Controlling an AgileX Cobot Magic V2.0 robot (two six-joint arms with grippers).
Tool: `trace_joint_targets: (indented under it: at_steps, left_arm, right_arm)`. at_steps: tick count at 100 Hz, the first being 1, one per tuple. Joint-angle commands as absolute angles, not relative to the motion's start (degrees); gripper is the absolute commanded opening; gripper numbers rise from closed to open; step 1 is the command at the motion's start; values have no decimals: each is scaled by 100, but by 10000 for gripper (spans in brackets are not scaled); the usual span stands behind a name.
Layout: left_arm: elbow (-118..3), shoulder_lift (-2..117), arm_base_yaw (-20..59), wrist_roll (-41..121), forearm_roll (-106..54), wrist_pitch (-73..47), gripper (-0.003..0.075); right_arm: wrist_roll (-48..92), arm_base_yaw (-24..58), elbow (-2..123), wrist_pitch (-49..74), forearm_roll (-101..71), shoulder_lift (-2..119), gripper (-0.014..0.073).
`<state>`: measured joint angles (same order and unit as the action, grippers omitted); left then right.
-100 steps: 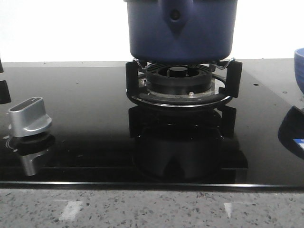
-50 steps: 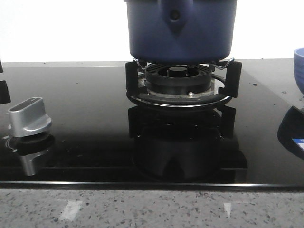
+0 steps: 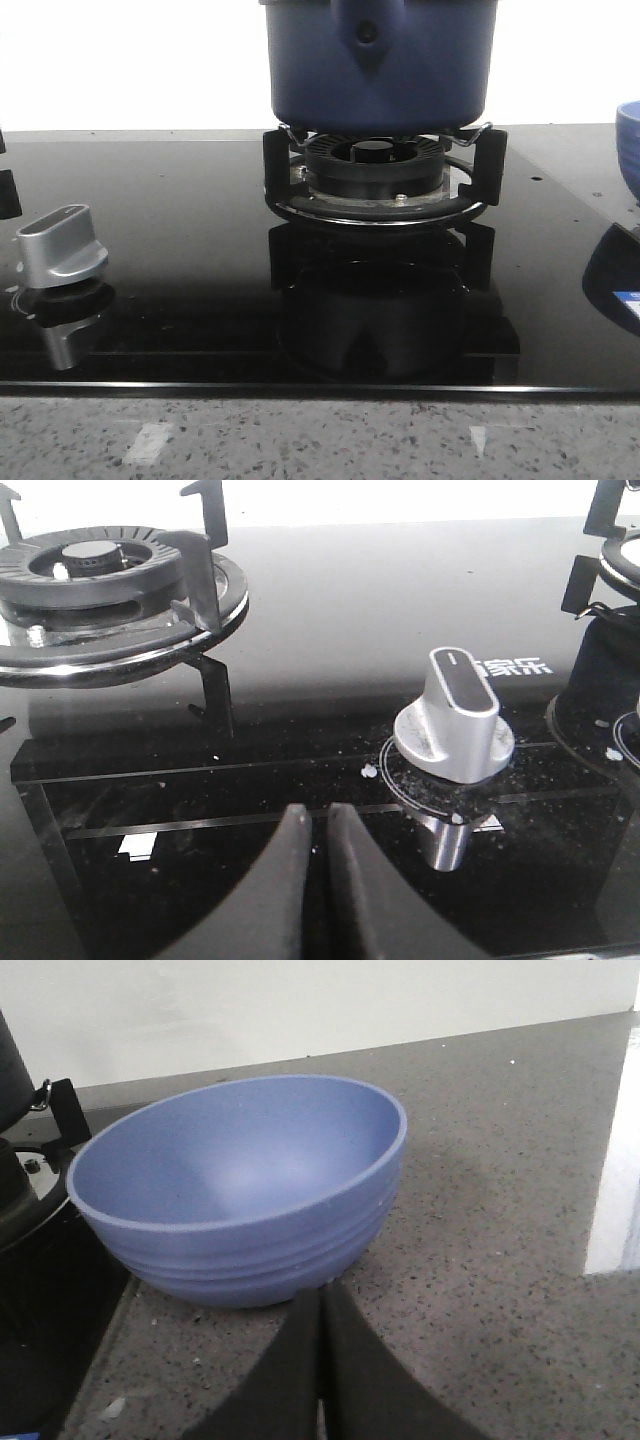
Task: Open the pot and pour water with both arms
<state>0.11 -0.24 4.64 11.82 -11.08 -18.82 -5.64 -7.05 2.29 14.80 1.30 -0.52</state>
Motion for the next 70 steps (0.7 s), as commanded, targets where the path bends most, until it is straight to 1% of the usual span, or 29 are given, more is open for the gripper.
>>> trace_joint_targets:
  at_steps: [1, 9, 12, 33, 53, 66, 70]
  left_arm:
    - [185, -177, 460, 1116, -1160, -1622, -20]
    - [185, -177, 460, 1116, -1160, -1622, -20]
    - [185, -177, 460, 1116, -1160, -1622, -20]
    - [185, -177, 460, 1116, -1160, -1622, -20]
    - [185, -177, 460, 1116, -1160, -1622, -20]
    - [185, -177, 460, 1116, -1160, -1622, -20]
    - [185, -177, 460, 1116, -1160, -1622, -20]
  right_arm:
    - [-510, -755, 26, 264, 167, -166, -74]
    - [-510, -755, -225, 88, 167, -166, -74]
    - [-510, -755, -200, 382, 167, -166, -74]
    - [-510, -762, -212, 978, 377, -166, -75]
    - [-510, -762, -212, 1274, 377, -166, -74]
    - [-510, -762, -212, 1834, 358, -166, -75]
    - [-510, -762, -212, 1818, 364, -166, -74]
